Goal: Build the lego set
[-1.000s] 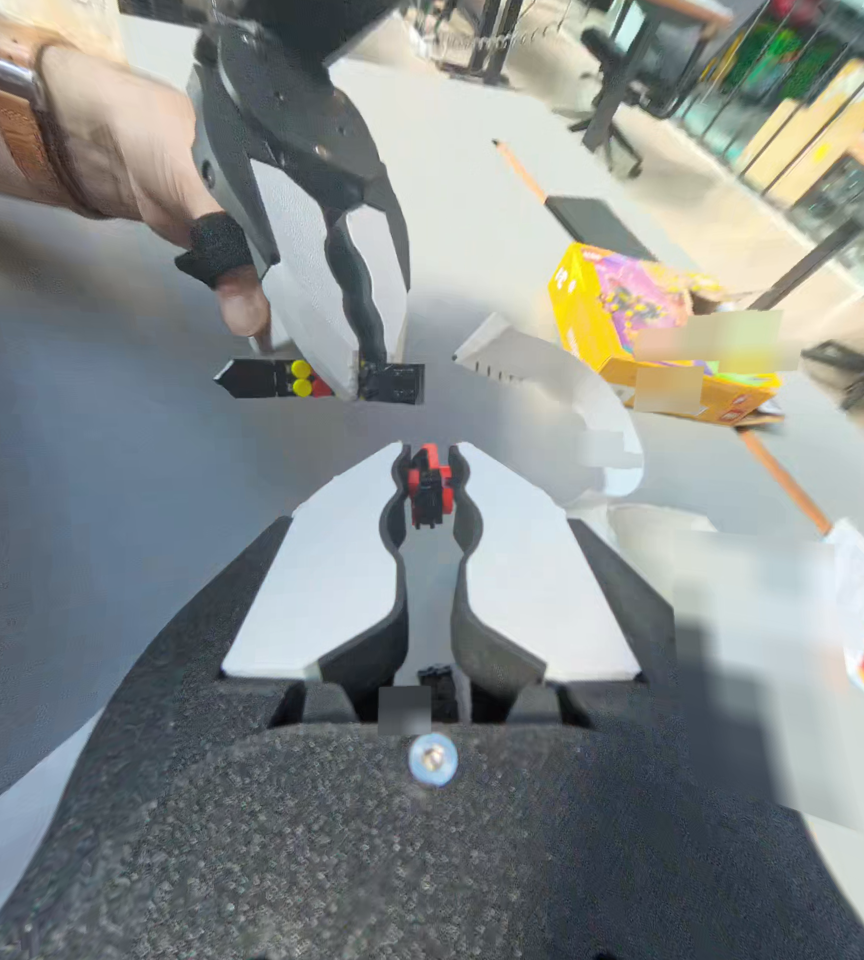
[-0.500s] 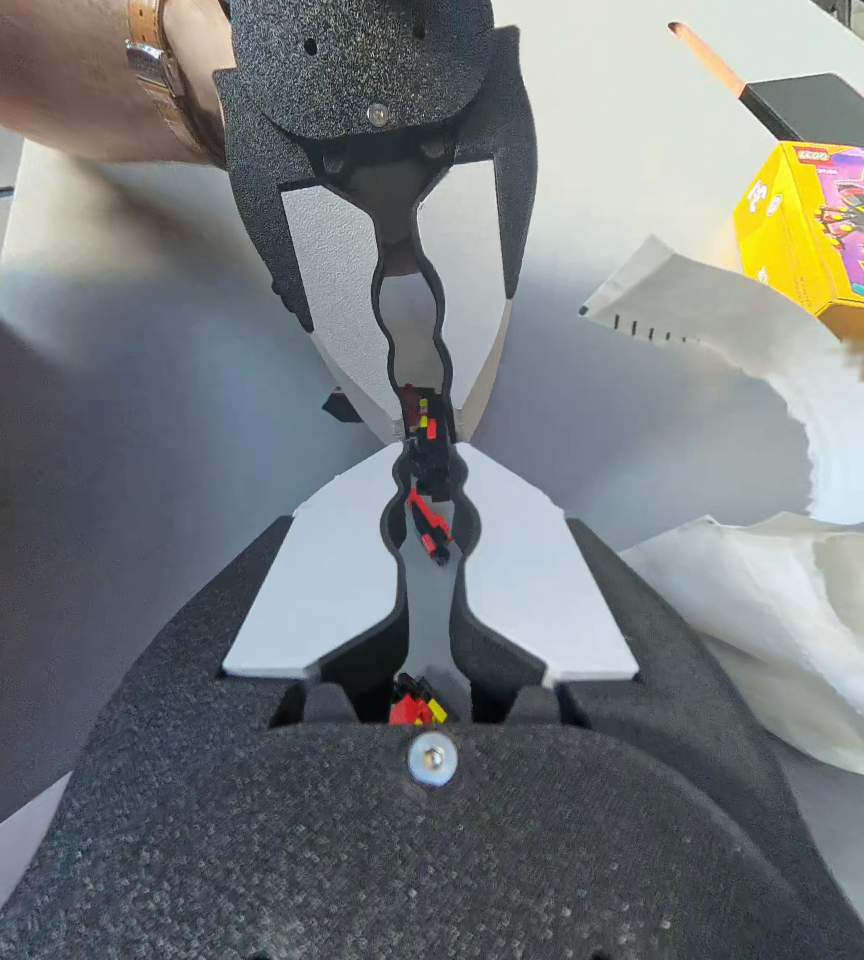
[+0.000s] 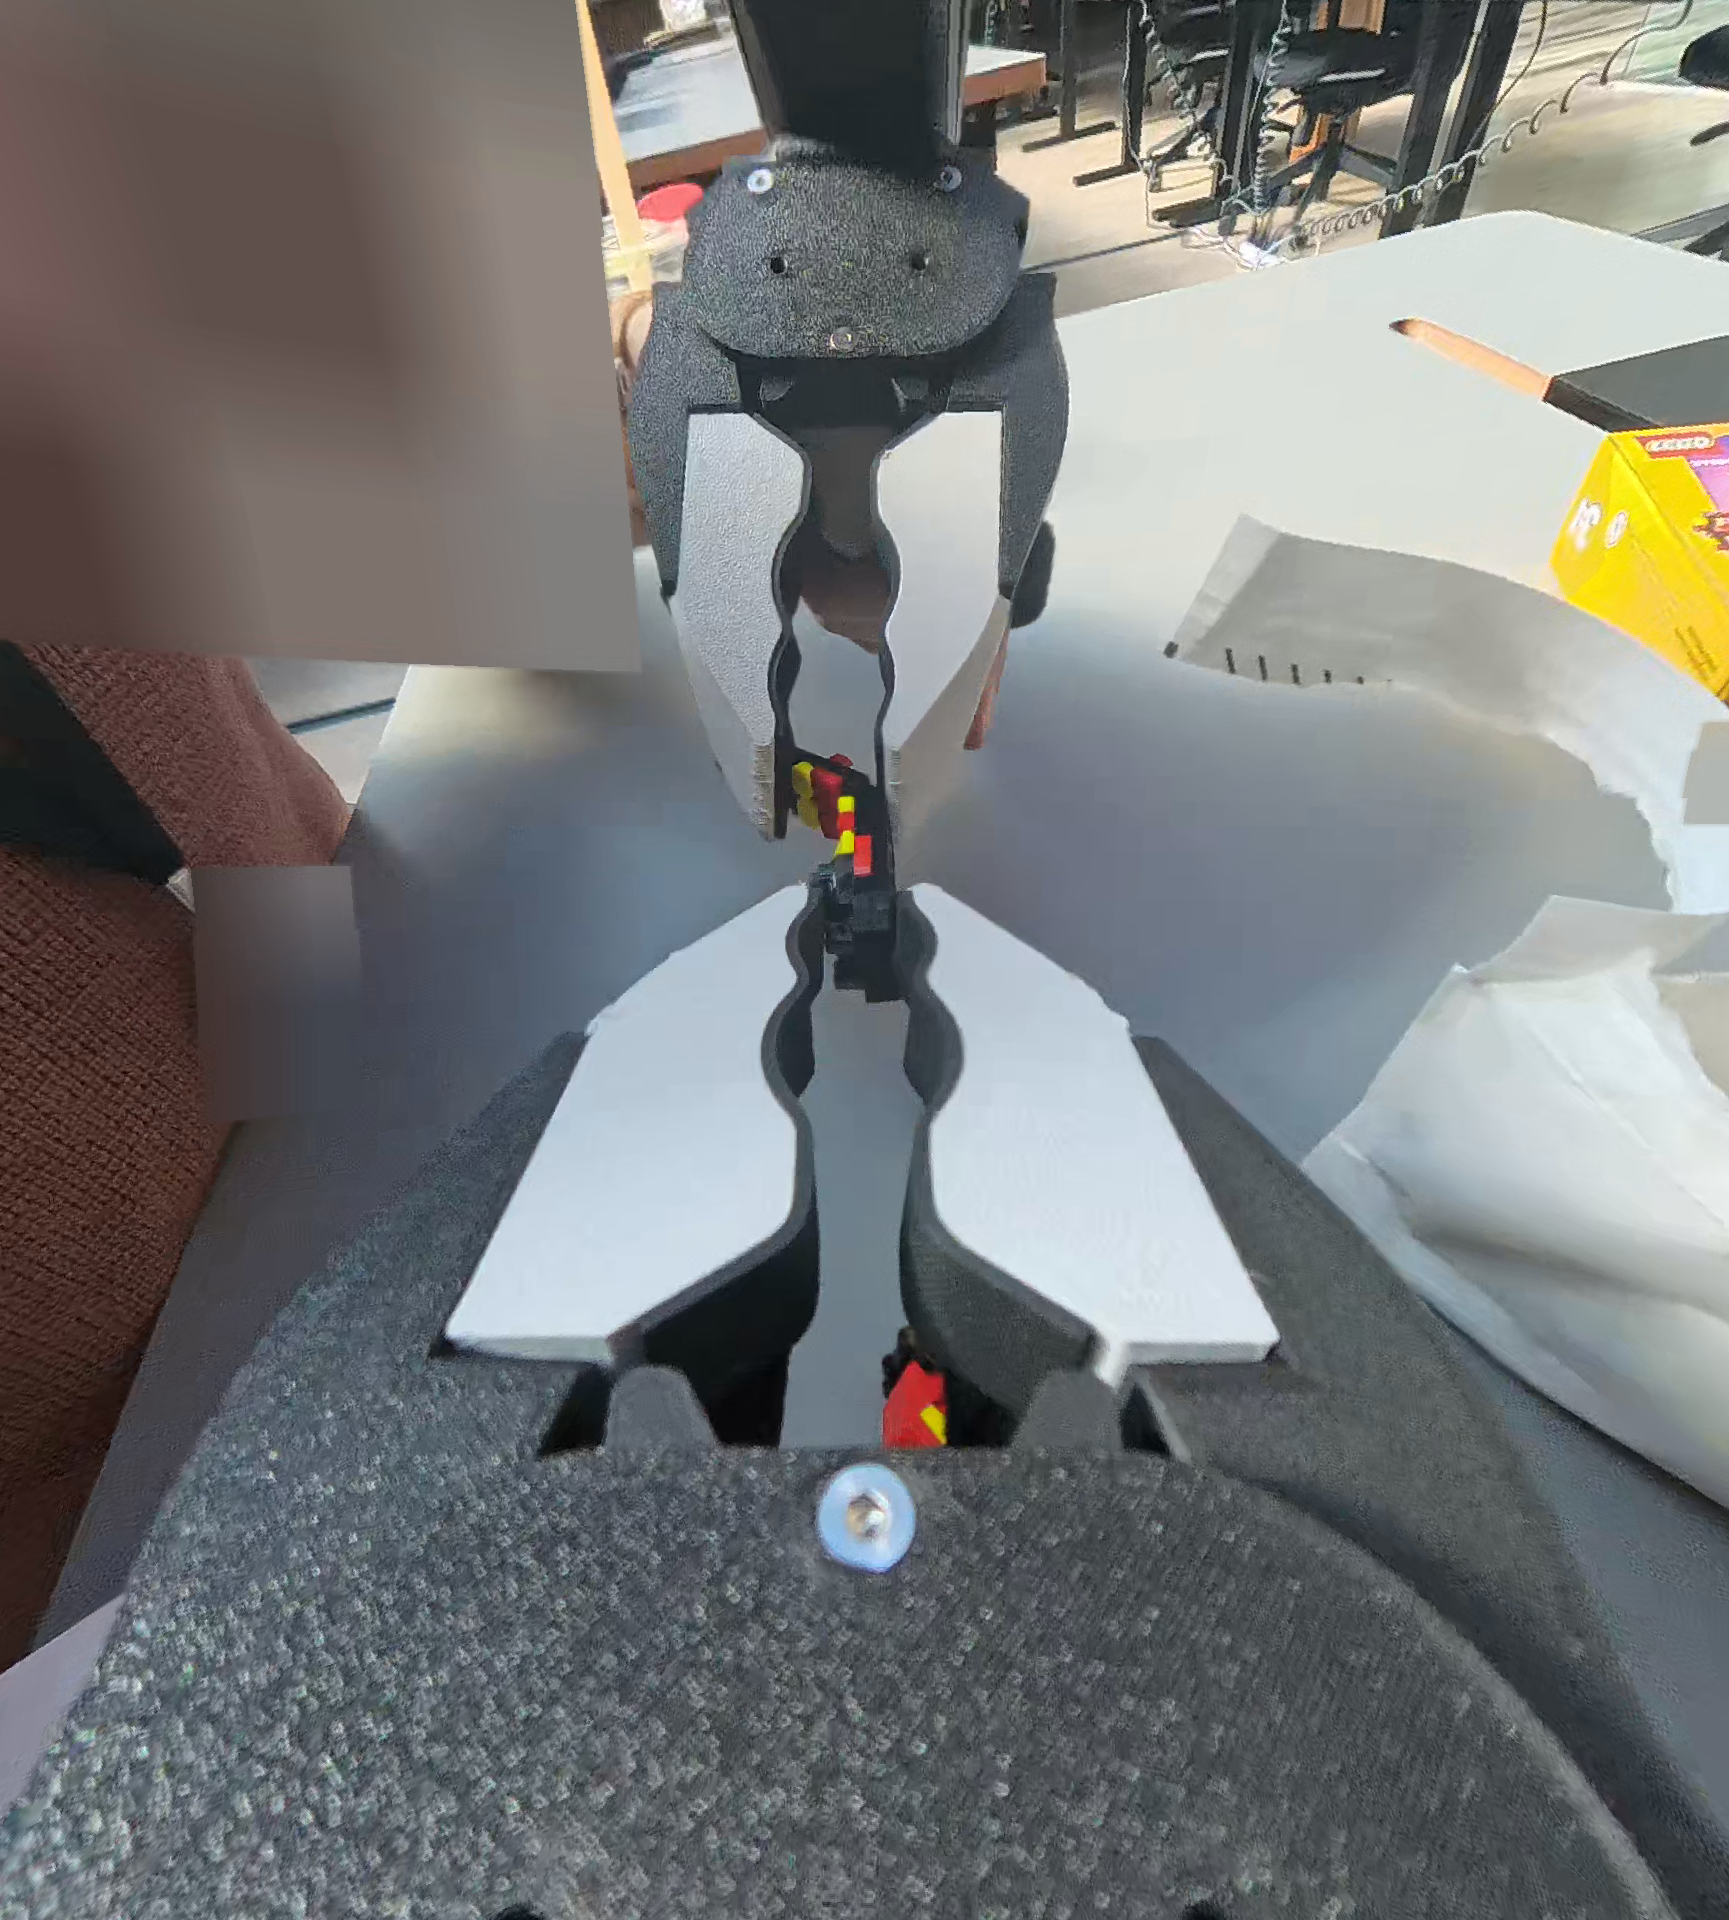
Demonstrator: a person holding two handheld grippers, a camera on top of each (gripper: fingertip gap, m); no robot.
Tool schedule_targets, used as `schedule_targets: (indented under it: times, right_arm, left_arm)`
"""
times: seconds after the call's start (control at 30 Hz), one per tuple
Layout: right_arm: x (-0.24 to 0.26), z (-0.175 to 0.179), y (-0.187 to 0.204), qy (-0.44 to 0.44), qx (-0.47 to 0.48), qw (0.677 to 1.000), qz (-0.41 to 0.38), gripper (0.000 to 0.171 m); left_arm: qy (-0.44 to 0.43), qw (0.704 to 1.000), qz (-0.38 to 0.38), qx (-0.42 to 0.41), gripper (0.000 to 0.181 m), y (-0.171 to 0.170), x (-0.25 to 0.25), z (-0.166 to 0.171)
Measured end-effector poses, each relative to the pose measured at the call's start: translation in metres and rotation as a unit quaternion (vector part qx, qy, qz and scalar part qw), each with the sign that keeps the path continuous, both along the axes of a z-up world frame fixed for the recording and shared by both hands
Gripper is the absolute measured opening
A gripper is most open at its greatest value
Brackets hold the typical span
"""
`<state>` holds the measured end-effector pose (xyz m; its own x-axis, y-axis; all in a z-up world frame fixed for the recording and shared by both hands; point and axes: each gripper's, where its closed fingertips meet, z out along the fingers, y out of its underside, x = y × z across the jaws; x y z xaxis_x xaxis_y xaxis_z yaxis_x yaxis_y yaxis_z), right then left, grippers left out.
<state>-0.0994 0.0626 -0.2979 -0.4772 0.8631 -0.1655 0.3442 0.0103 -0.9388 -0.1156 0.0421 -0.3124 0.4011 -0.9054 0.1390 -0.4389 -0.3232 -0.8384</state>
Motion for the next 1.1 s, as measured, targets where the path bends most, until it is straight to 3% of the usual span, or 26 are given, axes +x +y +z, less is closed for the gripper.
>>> schedule_targets:
  times: [0.07, 0.13, 0.23, 0.27, 0.3, 0.33, 0.47, 0.6, 0.87, 1.03, 1.1]
  right_arm:
    - [0.000, -0.002, 0.005, -0.022, -0.023, 0.999, -0.002, 0.015]
    - [0.000, 0.002, 0.014, -0.017, 0.005, 0.999, -0.034, 0.038]
    - [-0.006, -0.005, -0.002, -0.051, 0.055, 0.997, -0.016, 0.051]
    - [-0.009, -0.011, -0.010, -0.061, 0.075, 0.995, -0.004, 0.050]
    - [-0.012, -0.018, -0.015, -0.069, 0.093, 0.993, 0.005, 0.038]
    - [-0.013, -0.021, -0.017, -0.068, 0.107, 0.992, 0.013, 0.014]
    - [-0.015, -0.006, -0.017, -0.016, 0.091, 0.996, 0.004, 0.012]
    - [-0.015, 0.017, -0.023, 0.034, 0.011, 0.999, 0.008, 0.012]
    - [-0.013, 0.037, -0.021, 0.055, -0.103, 0.993, -0.005, 0.012]
    - [-0.021, 0.069, -0.002, 0.113, -0.258, 0.956, -0.075, 0.011]
    - [-0.022, 0.082, 0.002, 0.133, -0.265, 0.951, -0.092, 0.011]
  left_arm:
    - [-0.013, 1.000, -0.006, -0.022, 0.020, 0.000, 0.000, 0.000]
    - [0.010, 0.999, -0.003, -0.030, 0.019, 0.001, -0.002, -0.007]
    - [0.035, 0.999, -0.014, -0.012, 0.015, 0.000, 0.005, -0.004]
    - [0.044, 0.999, -0.020, -0.004, 0.015, 0.001, 0.007, -0.002]
    - [0.053, 0.998, -0.028, 0.001, 0.015, 0.000, 0.009, -0.001]
    - [0.058, 0.998, -0.029, 0.004, 0.015, 0.001, 0.009, -0.001]
    - [-0.012, 1.000, -0.026, -0.005, 0.014, 0.000, 0.009, 0.013]
    - [-0.168, 0.985, -0.027, -0.003, 0.013, -0.003, 0.009, 0.039]
    - [-0.229, 0.969, 0.021, 0.093, 0.011, 0.002, 0.010, 0.057]
    - [-0.340, 0.920, 0.123, 0.151, 0.010, 0.018, 0.003, 0.081]
    - [-0.365, 0.904, 0.149, 0.165, 0.010, 0.019, 0.004, 0.089]
